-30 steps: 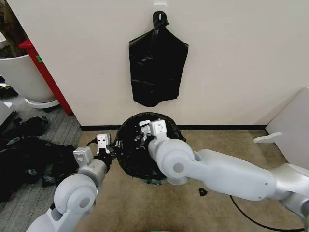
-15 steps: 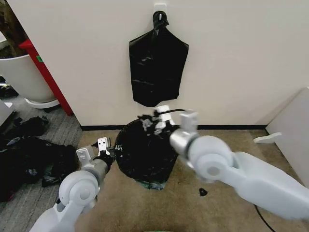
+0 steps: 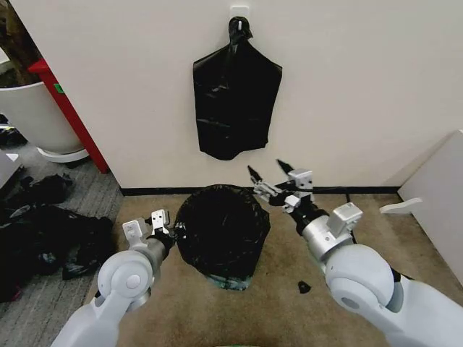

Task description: Place the garbage bag over the trash bin.

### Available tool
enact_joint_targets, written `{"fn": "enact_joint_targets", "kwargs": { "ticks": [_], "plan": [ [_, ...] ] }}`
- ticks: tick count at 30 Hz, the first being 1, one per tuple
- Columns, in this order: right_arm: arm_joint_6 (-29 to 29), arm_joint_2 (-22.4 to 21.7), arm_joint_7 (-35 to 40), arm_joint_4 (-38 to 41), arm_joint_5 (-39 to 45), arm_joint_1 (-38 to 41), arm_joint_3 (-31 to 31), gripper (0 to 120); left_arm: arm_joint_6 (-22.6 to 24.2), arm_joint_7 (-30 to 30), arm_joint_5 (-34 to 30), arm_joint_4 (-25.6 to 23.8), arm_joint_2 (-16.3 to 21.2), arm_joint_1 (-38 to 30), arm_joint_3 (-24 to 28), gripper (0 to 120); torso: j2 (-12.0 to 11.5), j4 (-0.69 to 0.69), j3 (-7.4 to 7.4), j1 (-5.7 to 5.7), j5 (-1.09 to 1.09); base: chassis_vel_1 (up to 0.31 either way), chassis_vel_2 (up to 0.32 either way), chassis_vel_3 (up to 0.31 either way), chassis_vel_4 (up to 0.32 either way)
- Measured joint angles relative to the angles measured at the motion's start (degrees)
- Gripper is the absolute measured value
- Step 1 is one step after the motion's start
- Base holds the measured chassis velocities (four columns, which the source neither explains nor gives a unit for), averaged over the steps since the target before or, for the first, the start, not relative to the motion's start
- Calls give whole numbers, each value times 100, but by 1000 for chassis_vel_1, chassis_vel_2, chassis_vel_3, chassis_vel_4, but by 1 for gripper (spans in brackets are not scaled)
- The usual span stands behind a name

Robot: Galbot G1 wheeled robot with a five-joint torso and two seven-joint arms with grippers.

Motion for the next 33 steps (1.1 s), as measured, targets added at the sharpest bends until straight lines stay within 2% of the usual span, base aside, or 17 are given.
{"fn": "enact_joint_targets", "kwargs": {
  "ticks": [5,12,20,33],
  "plan": [
    [18,302,-116,97,-376,-552,356,100,-26,57,-59,212,-102,-150,20,1,0,0,0,0,0,0,0,0,0],
    [38,623,-176,164,-556,-972,501,100,34,-107,-200,508,-354,-398,150,1,0,-1,0,0,-1,0,0,0,0],
    [43,735,-186,154,-568,-1011,547,100,157,-335,-240,594,-419,-435,407,1,0,0,0,0,-1,0,0,0,0],
    [42,755,-196,199,-587,-1071,476,100,172,-347,-220,891,-612,-509,567,1,0,0,0,0,-1,0,0,0,0]
  ]
}}
